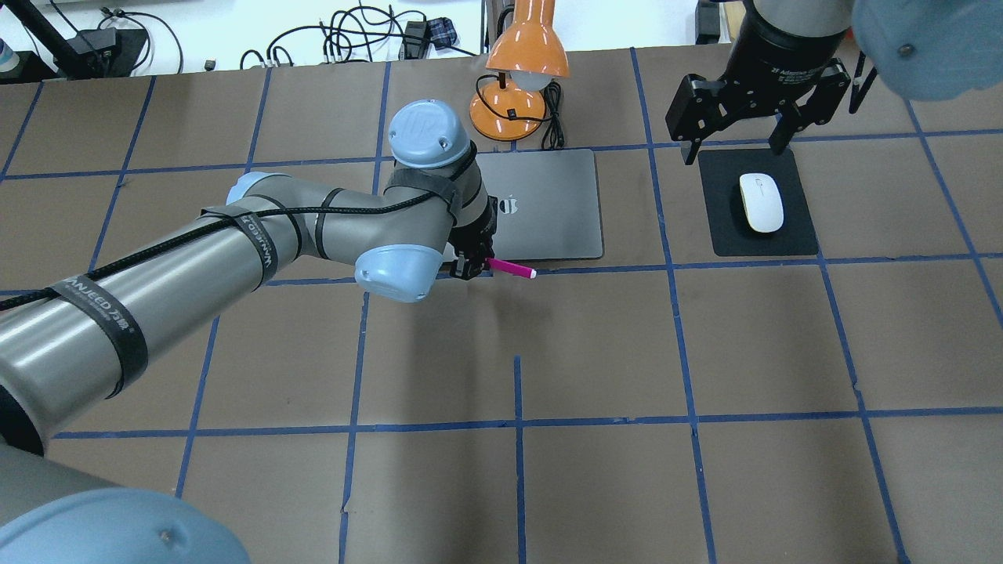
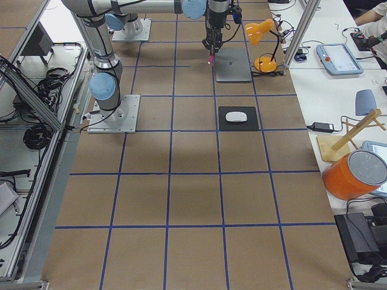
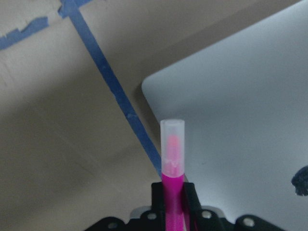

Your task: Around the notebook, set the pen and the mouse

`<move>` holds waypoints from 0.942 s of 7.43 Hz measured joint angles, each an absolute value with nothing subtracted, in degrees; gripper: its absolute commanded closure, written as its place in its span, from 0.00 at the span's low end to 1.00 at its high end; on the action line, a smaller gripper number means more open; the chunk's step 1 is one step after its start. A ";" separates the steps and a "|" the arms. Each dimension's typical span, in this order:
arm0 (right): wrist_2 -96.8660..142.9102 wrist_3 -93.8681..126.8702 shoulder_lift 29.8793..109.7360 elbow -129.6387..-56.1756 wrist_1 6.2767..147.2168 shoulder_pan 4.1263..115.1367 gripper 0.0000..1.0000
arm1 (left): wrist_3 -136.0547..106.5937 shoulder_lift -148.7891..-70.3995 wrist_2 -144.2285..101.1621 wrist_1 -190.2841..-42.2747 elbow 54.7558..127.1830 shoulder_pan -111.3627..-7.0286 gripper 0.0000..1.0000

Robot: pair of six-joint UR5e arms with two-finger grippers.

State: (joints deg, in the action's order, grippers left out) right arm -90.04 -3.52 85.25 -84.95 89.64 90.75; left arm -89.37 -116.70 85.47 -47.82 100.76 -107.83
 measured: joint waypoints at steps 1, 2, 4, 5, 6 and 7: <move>-90.01 -3.42 85.25 -84.94 89.73 90.81 0.00 | -91.81 -116.71 85.47 -47.56 101.47 -108.86 1.00; -90.00 -3.51 85.23 -84.92 89.78 90.82 0.00 | -94.38 -116.40 85.70 -47.37 102.74 -109.72 1.00; -90.06 -3.59 85.23 -84.91 89.81 90.81 0.00 | -97.19 -115.49 86.23 -47.39 104.77 -110.44 1.00; -90.08 -3.58 85.15 -84.90 89.77 90.79 0.00 | -98.35 -115.58 86.28 -47.49 105.11 -110.57 1.00; -90.21 -3.59 85.11 -84.92 89.76 90.71 0.00 | -99.19 -115.60 86.24 -47.62 105.25 -110.67 1.00; -90.35 -3.64 85.05 -84.95 89.80 90.58 0.00 | -99.57 -115.59 86.16 -47.79 105.35 -110.78 1.00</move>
